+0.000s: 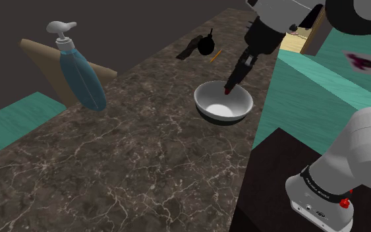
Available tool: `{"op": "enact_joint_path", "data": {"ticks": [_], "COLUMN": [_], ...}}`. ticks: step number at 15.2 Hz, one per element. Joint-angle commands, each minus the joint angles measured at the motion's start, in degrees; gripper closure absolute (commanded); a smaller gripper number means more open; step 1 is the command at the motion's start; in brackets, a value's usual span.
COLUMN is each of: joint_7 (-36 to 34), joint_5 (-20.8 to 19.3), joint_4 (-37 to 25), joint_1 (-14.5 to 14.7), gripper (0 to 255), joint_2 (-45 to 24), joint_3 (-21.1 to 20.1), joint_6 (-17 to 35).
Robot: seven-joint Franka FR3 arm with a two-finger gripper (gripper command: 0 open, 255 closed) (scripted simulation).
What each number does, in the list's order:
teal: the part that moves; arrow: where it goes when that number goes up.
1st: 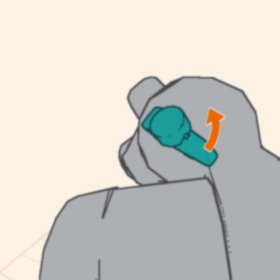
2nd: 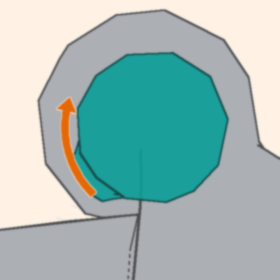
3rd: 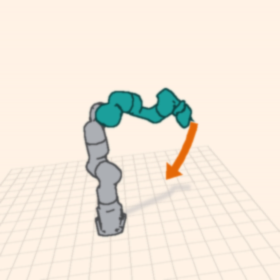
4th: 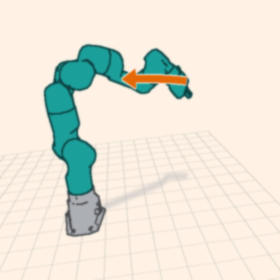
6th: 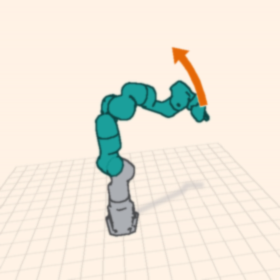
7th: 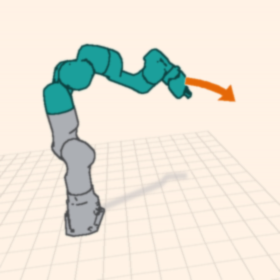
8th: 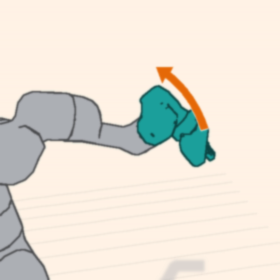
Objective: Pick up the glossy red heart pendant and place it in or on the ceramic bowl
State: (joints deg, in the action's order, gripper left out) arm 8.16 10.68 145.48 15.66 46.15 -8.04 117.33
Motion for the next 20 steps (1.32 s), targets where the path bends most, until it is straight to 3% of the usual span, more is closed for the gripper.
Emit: {"op": "enact_joint_path", "data": {"ticks": [1,8,16,17,20], "joint_7": [0.1,0.6,0.6,0.6,0.6], "joint_5": [0.2,1.0,1.0,1.0,1.0], "joint_4": [1.5,7.0,7.0,7.0,7.0], "joint_1": [0.1,0.5,0.5,0.5,0.5], "gripper": [255,255,255,0,0], "joint_2": [0.0,-0.3,-0.3,-0.3,-0.3], "joint_3": [-0.2,-0.7,-0.7,-0.7,-0.7], "joint_6": [1.5,7.3,7.3,7.3,7.3]}}
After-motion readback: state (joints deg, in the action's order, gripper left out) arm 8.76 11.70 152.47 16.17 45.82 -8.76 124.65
